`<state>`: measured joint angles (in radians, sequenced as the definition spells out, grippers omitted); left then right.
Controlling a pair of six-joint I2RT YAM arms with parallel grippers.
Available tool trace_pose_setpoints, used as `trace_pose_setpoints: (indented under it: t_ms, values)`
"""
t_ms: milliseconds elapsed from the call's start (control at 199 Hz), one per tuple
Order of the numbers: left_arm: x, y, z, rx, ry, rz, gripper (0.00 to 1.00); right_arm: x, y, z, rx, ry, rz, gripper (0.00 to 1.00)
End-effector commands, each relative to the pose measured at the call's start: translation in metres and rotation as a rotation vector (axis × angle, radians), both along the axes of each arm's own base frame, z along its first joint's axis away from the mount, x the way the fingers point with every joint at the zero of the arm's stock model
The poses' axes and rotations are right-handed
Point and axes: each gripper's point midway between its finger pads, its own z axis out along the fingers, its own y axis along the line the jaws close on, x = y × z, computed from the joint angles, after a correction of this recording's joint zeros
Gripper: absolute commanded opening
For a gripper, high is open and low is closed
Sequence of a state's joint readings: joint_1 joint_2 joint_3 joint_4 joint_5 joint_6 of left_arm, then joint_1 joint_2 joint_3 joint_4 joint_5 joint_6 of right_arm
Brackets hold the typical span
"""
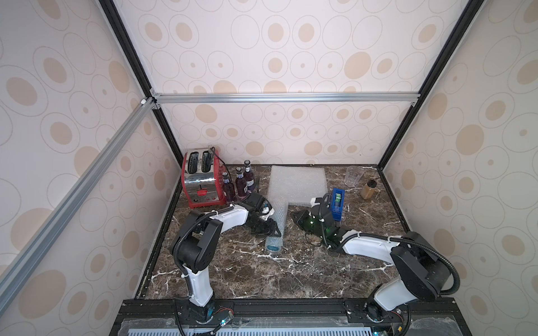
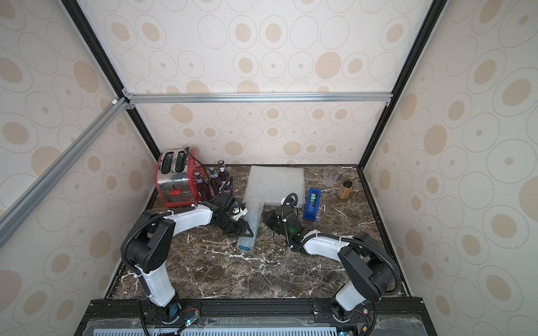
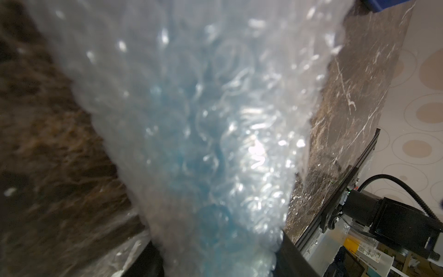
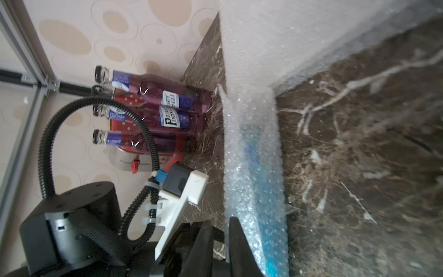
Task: Wrap wine bottles in bubble wrap
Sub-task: Stick the tape on the bubble wrap.
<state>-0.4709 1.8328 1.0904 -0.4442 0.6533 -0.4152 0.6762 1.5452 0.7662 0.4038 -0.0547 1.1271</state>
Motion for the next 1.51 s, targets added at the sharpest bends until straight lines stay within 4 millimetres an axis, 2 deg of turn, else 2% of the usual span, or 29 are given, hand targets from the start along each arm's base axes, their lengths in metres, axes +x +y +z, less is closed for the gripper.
trace_pose_setpoints:
  t_ms: [0, 80, 201, 326, 482, 678, 859, 984, 1225, 1501]
  values:
    - [-0.016, 0.018, -0.031, 0.103, 0.082, 0.017, 0.56, -0.035, -0.002, -0.062, -0.208, 0.183, 0.222, 0.23]
    - [-0.016, 0.018, -0.032, 0.103, 0.082, 0.017, 0.56, -0.038, 0.006, -0.072, -0.198, 0.224, 0.280, 0.25]
    - [-0.015, 0.018, -0.031, 0.101, 0.081, 0.016, 0.56, -0.038, 0.007, -0.086, -0.191, 0.259, 0.292, 0.28]
    - [-0.015, 0.018, -0.032, 0.101, 0.082, 0.016, 0.55, -0.037, 0.016, -0.089, -0.175, 0.265, 0.336, 0.24]
    - [-0.015, 0.018, -0.031, 0.103, 0.081, 0.015, 0.56, -0.031, 0.014, -0.082, -0.157, 0.252, 0.319, 0.24]
    - [-0.016, 0.018, -0.032, 0.105, 0.083, 0.013, 0.56, -0.027, 0.008, -0.064, -0.170, 0.214, 0.314, 0.24]
    - [-0.017, 0.018, -0.035, 0.104, 0.085, 0.014, 0.56, -0.020, 0.020, -0.051, -0.146, 0.190, 0.354, 0.24]
    - [-0.015, 0.017, -0.031, 0.103, 0.083, 0.012, 0.56, -0.014, 0.026, -0.054, -0.139, 0.197, 0.355, 0.25]
    - [-0.015, 0.017, -0.031, 0.100, 0.082, 0.013, 0.55, -0.007, 0.031, -0.069, -0.155, 0.230, 0.368, 0.24]
    - [-0.017, 0.017, -0.034, 0.097, 0.089, 0.014, 0.55, -0.010, 0.033, -0.091, -0.139, 0.267, 0.367, 0.20]
